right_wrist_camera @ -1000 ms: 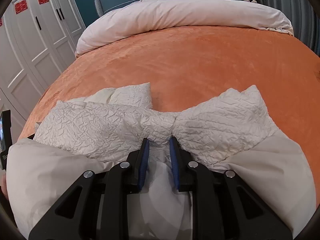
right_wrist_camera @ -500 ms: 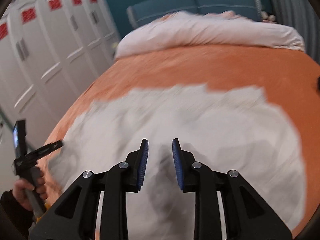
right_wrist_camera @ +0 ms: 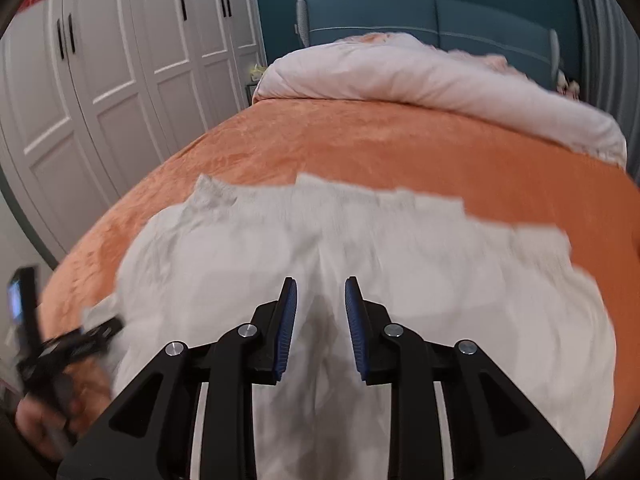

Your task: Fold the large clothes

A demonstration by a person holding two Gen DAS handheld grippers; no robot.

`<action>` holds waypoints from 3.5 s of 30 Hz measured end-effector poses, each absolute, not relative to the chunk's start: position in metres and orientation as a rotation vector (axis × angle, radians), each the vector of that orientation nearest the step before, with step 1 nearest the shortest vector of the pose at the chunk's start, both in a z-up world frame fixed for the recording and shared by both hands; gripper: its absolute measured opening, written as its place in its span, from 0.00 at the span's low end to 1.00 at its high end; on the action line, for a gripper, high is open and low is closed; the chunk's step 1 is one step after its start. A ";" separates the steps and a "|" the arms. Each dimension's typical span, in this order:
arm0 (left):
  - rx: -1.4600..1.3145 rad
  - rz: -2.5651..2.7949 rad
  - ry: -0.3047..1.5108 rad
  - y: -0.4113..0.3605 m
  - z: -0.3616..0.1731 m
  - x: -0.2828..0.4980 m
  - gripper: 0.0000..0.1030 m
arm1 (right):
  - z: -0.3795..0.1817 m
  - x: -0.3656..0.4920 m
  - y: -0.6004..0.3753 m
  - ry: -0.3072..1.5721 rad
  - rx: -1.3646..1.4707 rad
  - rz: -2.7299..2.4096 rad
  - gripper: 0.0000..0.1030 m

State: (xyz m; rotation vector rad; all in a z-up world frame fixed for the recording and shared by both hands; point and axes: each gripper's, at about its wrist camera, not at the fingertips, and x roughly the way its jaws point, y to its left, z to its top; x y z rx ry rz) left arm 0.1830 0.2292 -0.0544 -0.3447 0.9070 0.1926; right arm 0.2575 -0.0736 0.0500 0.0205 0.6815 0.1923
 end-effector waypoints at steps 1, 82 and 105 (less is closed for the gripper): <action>-0.337 0.194 0.899 0.229 -0.055 0.182 0.95 | 0.046 0.269 -0.069 0.693 0.015 0.186 0.24; -0.680 -0.186 0.831 0.209 -0.010 0.203 0.14 | -0.007 0.315 -0.056 0.861 0.088 0.141 0.23; -0.208 -0.519 0.639 0.008 0.136 0.130 0.08 | -0.037 0.171 -0.129 0.849 0.355 0.339 0.00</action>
